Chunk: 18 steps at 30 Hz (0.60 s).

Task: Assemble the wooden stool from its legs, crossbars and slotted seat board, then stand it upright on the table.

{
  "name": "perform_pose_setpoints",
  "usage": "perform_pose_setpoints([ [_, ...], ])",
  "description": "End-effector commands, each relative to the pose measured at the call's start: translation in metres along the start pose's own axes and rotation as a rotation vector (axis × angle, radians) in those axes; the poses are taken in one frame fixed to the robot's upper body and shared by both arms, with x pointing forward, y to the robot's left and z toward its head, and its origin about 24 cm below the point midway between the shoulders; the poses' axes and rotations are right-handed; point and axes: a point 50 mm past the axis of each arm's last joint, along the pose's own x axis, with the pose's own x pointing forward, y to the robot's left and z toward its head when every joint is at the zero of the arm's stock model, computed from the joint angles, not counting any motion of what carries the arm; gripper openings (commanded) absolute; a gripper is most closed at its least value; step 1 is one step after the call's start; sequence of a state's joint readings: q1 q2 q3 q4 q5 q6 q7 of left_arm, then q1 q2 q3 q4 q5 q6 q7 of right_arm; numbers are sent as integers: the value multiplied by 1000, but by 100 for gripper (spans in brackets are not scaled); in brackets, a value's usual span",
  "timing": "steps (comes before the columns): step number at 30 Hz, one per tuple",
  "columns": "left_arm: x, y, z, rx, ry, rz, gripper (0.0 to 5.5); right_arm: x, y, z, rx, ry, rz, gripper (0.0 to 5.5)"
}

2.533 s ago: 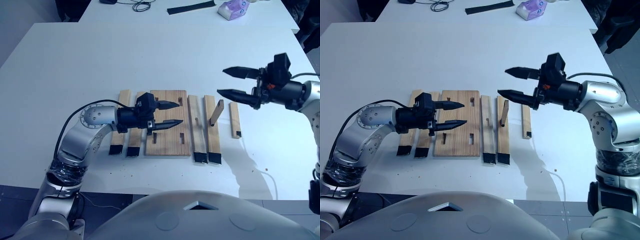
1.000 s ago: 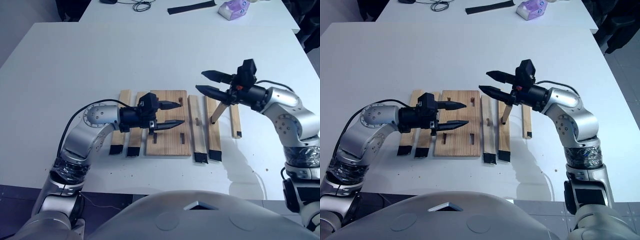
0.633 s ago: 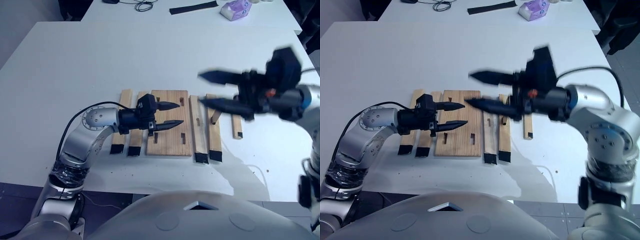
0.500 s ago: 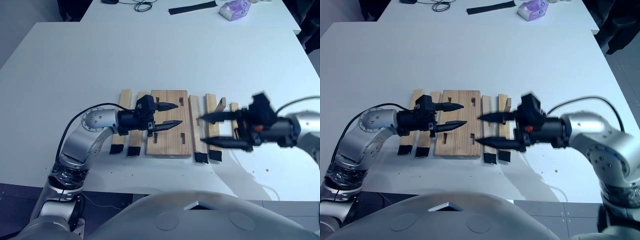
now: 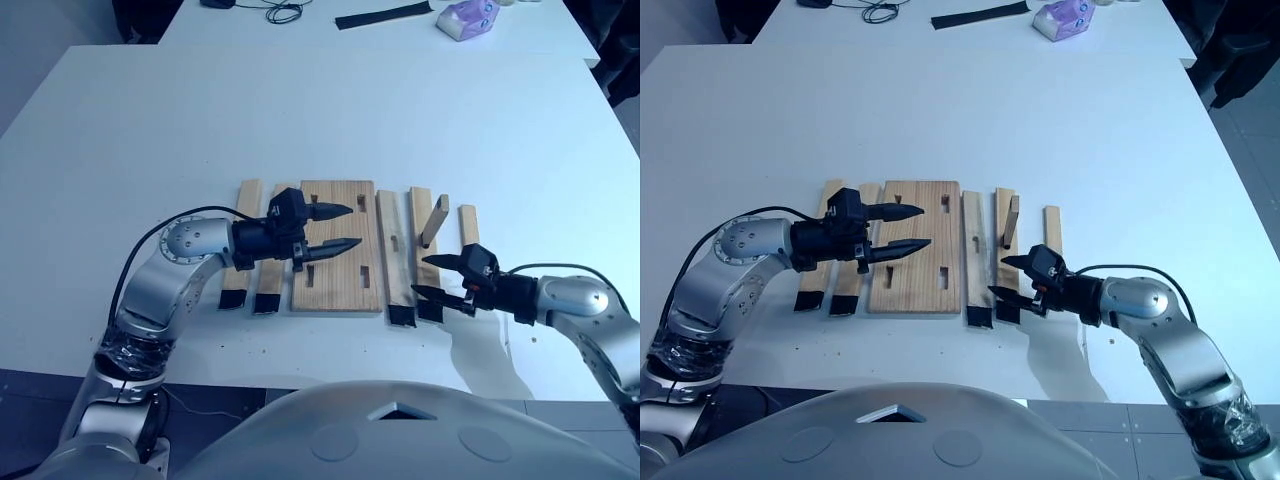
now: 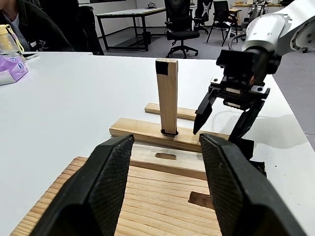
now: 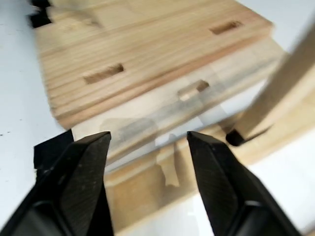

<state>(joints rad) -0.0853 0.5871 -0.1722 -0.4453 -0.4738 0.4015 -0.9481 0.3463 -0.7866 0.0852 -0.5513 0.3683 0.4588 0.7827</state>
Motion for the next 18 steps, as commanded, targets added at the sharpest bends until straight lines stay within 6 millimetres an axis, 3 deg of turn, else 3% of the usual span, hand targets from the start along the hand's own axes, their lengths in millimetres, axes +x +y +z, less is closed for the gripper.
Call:
perform_pose_setpoints([
  [1,-8,-4,-2,-4,21,39,248,-13,16,9,18,-15,-77,362],
  [7,-14,-10,-5,-18,25,83,248,-18,14,21,44,-7,-295,391],
  [18,-15,-11,-4,-17,22,99,248,-6,17,11,116,71,-478,391],
])
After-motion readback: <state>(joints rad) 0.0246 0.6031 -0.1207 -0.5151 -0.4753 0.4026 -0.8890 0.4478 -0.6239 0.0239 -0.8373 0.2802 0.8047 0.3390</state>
